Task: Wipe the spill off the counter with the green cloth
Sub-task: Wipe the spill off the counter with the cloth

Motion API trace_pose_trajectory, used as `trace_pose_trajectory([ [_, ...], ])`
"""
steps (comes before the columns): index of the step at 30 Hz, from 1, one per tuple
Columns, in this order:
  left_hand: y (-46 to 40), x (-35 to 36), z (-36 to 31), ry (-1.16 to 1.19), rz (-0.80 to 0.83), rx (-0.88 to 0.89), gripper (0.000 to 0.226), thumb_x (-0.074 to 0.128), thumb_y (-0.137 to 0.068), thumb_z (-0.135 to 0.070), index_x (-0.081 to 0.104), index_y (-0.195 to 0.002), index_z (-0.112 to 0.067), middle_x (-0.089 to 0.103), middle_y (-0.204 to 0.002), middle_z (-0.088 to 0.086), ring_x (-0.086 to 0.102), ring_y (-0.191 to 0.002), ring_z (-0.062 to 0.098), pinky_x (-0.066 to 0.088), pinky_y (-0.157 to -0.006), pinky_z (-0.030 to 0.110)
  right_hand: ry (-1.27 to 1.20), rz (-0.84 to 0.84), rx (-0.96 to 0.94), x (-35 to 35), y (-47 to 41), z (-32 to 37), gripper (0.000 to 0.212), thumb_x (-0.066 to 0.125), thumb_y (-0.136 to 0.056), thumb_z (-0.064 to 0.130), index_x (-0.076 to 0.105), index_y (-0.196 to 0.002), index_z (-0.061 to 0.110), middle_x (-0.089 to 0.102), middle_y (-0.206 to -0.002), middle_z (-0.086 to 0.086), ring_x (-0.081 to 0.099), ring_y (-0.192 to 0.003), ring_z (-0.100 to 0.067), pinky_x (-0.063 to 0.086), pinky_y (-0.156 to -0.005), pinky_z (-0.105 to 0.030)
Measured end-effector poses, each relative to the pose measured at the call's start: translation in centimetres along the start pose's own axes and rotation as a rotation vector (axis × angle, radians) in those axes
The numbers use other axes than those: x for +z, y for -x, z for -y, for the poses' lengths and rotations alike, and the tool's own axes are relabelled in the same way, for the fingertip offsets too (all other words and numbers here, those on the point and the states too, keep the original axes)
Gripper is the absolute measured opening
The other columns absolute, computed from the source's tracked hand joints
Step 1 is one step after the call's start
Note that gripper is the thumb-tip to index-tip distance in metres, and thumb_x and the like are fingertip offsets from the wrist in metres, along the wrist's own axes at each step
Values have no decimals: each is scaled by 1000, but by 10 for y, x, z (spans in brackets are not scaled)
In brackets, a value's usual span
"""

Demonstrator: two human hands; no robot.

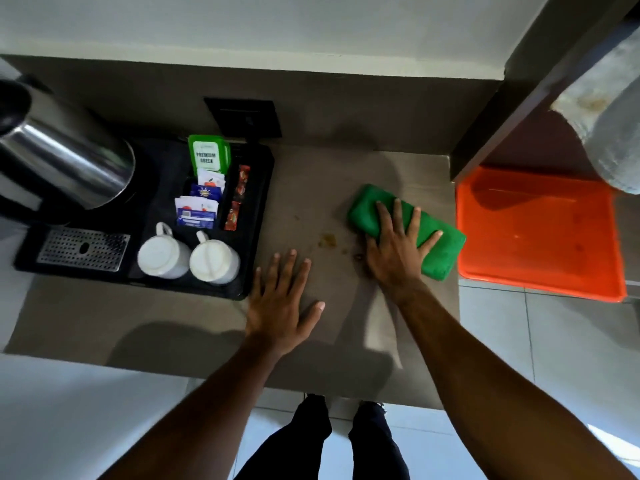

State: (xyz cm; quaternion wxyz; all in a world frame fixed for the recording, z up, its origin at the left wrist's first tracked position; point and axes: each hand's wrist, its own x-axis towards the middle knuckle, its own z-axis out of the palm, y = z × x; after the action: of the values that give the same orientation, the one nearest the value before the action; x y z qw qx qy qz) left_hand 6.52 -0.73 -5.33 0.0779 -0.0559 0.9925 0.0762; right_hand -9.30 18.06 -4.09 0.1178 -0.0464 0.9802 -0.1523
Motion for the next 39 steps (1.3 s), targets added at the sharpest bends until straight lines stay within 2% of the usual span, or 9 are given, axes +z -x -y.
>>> trace_pose_trajectory([
  [5,5,5,1,58,-72,9,84,45,-90,-68,25,-162,-29,21,-172,4,18,-159,32,18,-125,60,-42,105,94,4,-52,45,70,36,-92,56,21,-159,41,7,-173,0,-6,-158,-41,-9,-109,-84],
  [9,3,6,2,74,-60,-1,85,49,-87,-69,28,-160,-30,22,-172,3,16,-159,30,16,-126,59,138,266,-313,21,-37,99,77,14,-87,80,10,-158,50,-3,-174,4,-13,-158,-38,-16,-106,-81],
  [12,1,13,5,81,-92,4,86,48,-87,-70,26,-161,-31,22,-172,2,15,-159,29,13,-126,58,235,252,-461,20,-16,59,64,1,-91,74,6,-153,60,1,-173,13,-9,-160,-30,-14,-106,-82],
  [17,0,20,9,95,-107,19,89,46,-87,-71,18,-163,-34,15,-174,-1,8,-161,28,7,-126,56,175,186,-159,4,-78,59,53,14,-100,60,11,-152,61,2,-173,12,-7,-159,-34,-11,-105,-86],
  [23,2,-3,1,147,-76,-1,84,56,-87,-65,34,-159,-28,27,-170,8,21,-157,35,19,-124,61,268,206,-316,10,3,54,53,23,-104,55,14,-156,56,7,-173,9,-1,-160,-34,-1,-111,-82],
  [26,2,4,2,136,-99,15,85,53,-88,-65,30,-160,-27,26,-170,9,20,-157,37,15,-125,60,275,172,-225,-3,-19,16,55,22,-101,57,16,-156,55,11,-173,6,3,-159,-37,-1,-110,-83],
  [30,1,16,6,107,-140,32,86,47,-87,-69,26,-161,-29,26,-171,7,19,-157,36,14,-125,60,164,141,-50,1,-67,45,59,17,-98,58,11,-156,53,4,-174,1,-6,-158,-42,-10,-107,-84],
  [35,8,4,6,80,-70,38,77,43,-94,-66,32,-159,-26,23,-171,11,17,-158,37,14,-125,59,246,275,-256,12,54,33,57,21,-102,55,7,-157,52,-3,-174,5,-9,-159,-38,-6,-112,-79],
  [39,14,6,5,58,-64,50,78,37,-96,-65,19,-162,-28,18,-172,11,15,-158,40,13,-125,62,234,306,-84,-20,84,-40,58,22,-101,54,3,-156,55,-9,-173,9,-13,-158,-36,-5,-112,-81],
])
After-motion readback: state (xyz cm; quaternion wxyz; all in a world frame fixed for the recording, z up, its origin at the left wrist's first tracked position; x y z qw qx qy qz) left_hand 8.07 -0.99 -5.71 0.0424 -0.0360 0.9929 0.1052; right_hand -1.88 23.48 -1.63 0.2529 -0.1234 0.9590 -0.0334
